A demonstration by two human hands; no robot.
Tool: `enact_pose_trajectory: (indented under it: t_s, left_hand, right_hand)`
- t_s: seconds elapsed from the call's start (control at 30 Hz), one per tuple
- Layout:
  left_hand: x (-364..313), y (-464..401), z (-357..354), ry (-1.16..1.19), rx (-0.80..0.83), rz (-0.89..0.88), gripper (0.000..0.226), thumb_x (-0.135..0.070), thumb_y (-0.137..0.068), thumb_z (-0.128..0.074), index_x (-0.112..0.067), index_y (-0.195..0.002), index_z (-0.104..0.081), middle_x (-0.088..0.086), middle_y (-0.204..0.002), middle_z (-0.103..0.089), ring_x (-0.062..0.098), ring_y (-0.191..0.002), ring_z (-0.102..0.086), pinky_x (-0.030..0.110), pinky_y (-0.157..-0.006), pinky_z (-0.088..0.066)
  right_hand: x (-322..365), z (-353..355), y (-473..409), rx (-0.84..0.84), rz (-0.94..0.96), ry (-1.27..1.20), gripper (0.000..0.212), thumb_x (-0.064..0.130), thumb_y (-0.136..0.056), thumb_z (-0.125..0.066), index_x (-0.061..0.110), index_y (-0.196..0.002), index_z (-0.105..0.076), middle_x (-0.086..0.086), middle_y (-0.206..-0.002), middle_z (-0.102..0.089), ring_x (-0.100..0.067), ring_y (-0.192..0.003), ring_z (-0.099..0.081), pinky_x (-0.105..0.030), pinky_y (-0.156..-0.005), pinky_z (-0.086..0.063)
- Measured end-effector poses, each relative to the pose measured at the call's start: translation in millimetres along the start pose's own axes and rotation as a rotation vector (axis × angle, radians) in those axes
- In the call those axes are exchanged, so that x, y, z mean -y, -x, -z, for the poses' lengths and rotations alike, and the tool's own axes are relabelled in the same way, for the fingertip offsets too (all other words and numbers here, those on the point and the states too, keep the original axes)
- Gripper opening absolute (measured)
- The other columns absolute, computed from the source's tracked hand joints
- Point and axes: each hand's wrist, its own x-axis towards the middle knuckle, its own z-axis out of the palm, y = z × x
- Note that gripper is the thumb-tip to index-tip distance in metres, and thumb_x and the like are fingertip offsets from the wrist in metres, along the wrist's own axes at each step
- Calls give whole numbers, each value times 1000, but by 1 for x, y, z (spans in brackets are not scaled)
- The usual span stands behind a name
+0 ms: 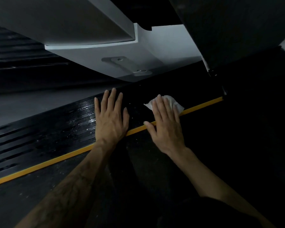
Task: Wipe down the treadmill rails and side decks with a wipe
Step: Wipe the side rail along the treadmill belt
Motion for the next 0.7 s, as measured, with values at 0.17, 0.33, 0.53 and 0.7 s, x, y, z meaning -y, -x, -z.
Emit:
enact_pose_trajectory:
  t_s: [0.17, 0.33, 0.53, 0.7]
  left_hand:
    - [1, 1, 1, 16, 4, -6, 59, -42, -105, -30, -13, -156, -39, 11, -167, -28, 28, -157, -16, 58, -127, -10]
    - [0, 1, 1, 4, 1, -2, 59, -42, -105, -31, -13, -156, -39, 11, -167, -28, 28, -157, -16, 58, -127, -11]
    - [0, 0, 2, 7, -8, -5, 60, -42, -104, -31, -11, -155, -41, 12, -166, -30, 30, -157, -18, 59, -126, -12]
    - [-1, 0, 2, 10, -9, -2, 59, -42, -104, -31, -12, -155, -41, 12, -166, -30, 30, -157, -18, 59, -126, -12]
  right_hand:
    - [-4, 2, 16, 33, 282, 79, 70, 52, -106, -31, 18, -165, -15, -8, -173, -2, -24, -160, 2, -50, -128, -10]
    - [-20, 8, 8, 47, 329, 72, 68, 51, -106, -31, 18, -164, -22, -6, -173, -6, -23, -160, -1, -50, -128, -12]
    - [-2, 1, 3, -57, 205, -59, 69, 46, -100, -48, 14, -159, -35, -17, -167, -21, -32, -158, -13, -55, -126, -21]
    - [-5, -6, 25, -65, 200, 21, 64, 43, -106, -39, 14, -162, -28, -13, -170, -19, -29, -159, -9, -56, -125, -19]
